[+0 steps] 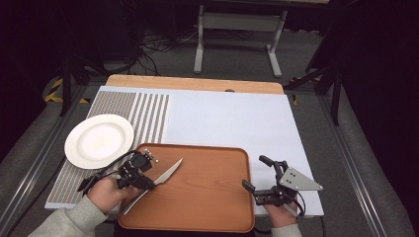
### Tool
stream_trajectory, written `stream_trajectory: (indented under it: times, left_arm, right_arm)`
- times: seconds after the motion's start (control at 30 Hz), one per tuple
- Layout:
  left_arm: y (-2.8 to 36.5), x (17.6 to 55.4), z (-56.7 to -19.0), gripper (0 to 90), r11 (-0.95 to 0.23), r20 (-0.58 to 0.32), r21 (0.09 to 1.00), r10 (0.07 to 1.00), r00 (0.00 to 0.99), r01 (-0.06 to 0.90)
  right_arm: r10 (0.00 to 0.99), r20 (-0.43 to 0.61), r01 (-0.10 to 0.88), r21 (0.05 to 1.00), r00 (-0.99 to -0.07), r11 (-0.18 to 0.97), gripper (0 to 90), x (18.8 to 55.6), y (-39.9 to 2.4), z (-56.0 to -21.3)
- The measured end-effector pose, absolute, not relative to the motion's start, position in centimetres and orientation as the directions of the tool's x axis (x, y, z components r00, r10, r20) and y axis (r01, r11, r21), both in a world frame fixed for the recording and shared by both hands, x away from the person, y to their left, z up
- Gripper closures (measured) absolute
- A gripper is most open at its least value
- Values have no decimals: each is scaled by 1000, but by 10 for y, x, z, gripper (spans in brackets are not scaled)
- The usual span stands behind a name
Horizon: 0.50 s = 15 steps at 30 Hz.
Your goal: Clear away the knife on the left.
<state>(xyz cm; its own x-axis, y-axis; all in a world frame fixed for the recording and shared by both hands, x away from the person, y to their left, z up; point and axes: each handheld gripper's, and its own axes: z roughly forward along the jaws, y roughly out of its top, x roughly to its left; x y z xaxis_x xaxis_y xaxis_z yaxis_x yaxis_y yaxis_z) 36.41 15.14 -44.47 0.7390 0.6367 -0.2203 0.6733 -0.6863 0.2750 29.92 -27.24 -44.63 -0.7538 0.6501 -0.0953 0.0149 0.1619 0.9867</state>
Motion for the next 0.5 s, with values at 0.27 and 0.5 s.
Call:
stream_trajectory:
  times: [0.27, 0.5]
  left_arm:
    - [151, 364, -444, 778, -692, -206, 281, 634, 746, 665]
    - [156, 364, -438, 630, -695, -225, 336, 596, 771, 635]
  right_arm:
    - [648, -96, 14, 987, -755, 162, 50, 299, -272, -446]
    - [650, -91, 15, 988, -755, 155, 50, 300, -273, -446]
